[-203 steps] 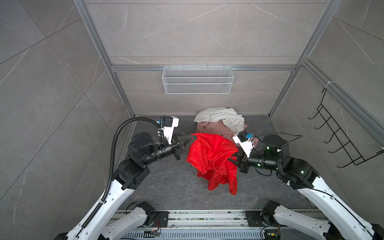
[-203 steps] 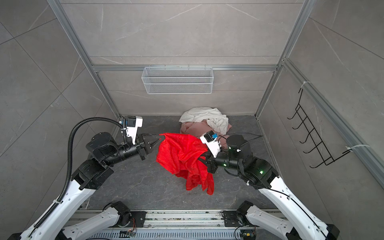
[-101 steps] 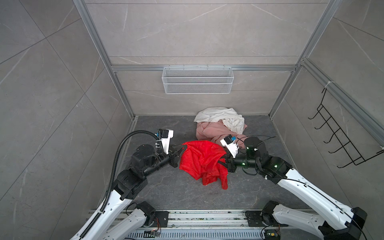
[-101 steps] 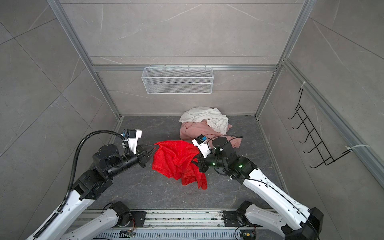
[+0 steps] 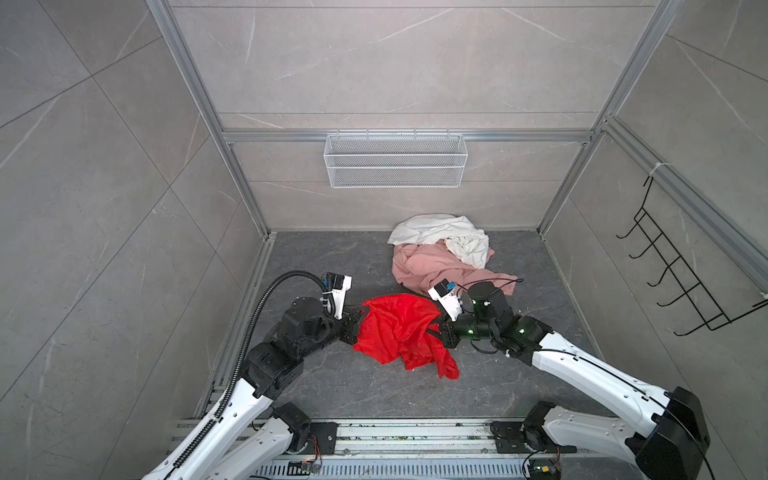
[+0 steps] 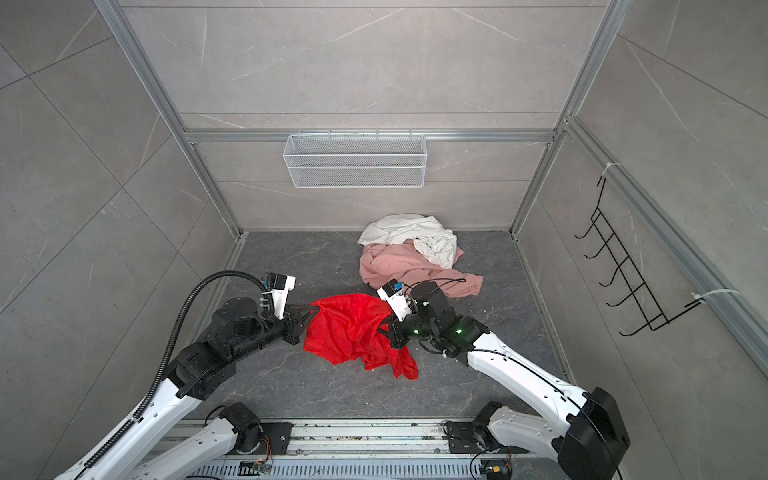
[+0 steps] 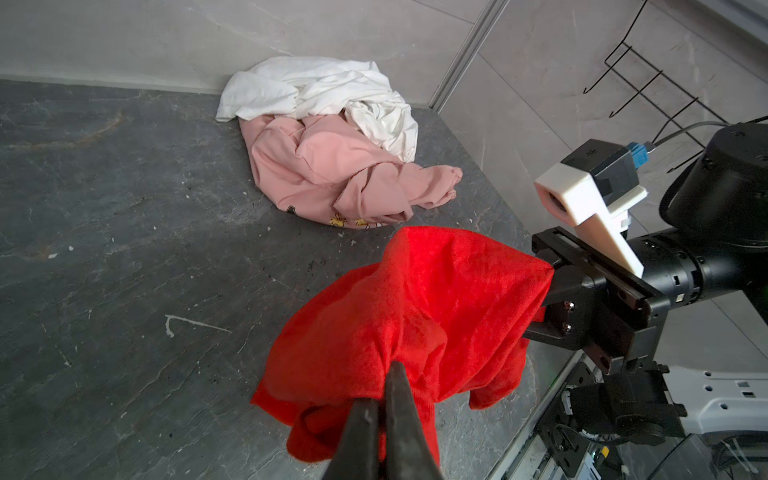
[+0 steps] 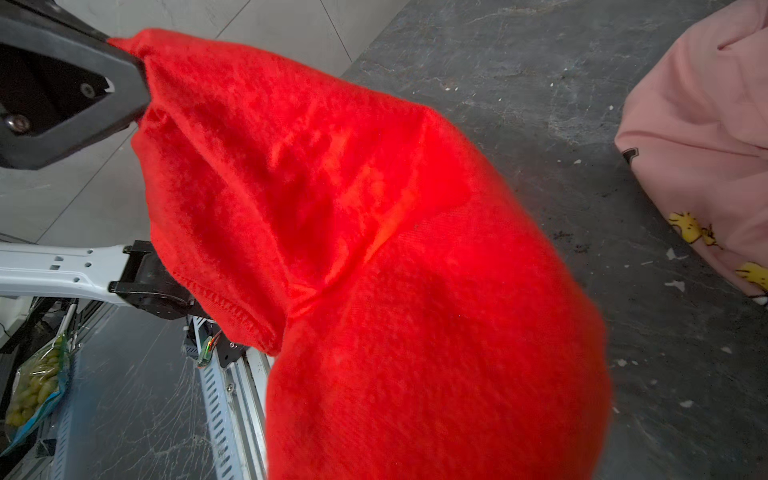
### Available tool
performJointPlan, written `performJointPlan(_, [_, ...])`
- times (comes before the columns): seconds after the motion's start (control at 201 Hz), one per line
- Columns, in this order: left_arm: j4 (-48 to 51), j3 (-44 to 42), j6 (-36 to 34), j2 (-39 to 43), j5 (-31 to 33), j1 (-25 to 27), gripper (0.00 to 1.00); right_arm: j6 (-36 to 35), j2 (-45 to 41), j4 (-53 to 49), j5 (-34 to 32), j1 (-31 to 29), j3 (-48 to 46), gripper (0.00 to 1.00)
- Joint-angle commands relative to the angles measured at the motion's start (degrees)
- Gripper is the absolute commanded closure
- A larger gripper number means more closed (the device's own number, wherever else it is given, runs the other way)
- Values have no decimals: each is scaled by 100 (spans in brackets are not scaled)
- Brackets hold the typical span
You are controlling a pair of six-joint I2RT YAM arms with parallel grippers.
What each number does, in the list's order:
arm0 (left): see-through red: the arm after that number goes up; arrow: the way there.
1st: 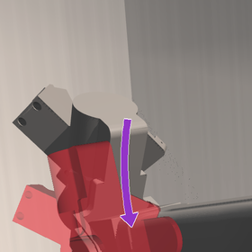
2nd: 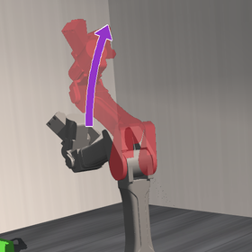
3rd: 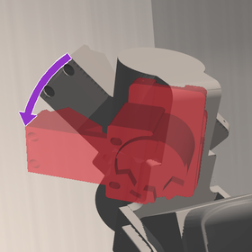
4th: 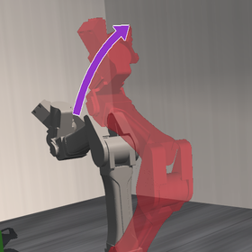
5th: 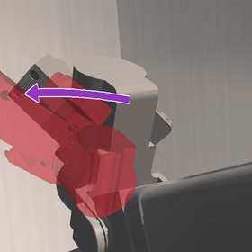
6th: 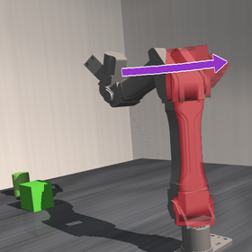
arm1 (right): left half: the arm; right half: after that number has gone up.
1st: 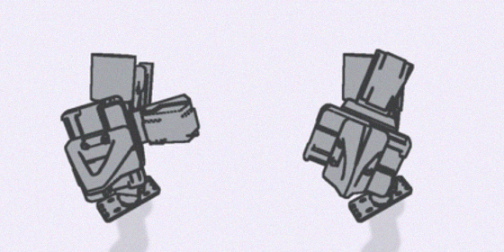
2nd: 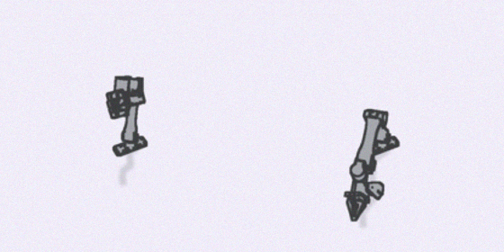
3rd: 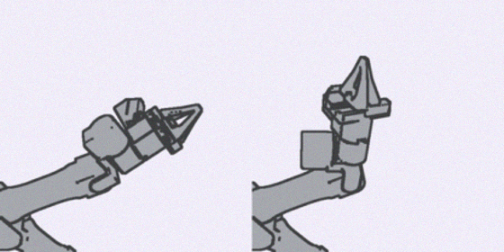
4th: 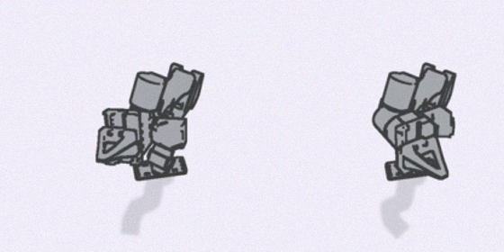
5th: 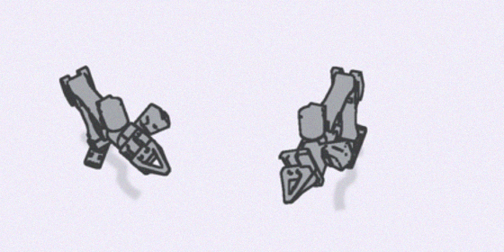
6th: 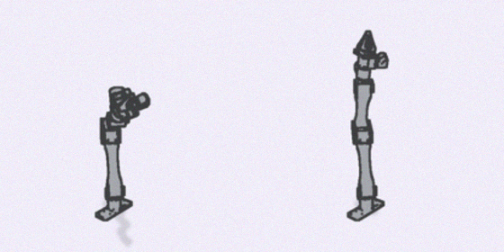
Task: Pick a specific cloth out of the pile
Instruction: 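Carry the red cloth with both grippers toward the robot and lower it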
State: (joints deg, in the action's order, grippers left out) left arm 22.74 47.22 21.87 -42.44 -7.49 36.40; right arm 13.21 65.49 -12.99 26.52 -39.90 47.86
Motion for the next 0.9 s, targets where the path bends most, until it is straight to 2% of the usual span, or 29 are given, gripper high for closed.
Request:
performJointPlan(0.0, [-184,-50,-132,-33,89,9,100,67,96,313,-75,-26,-135,100])
performJointPlan(0.891, [-751,-980,177,-415,-87,16,100,76,183,266,-559,-13,-728,100])
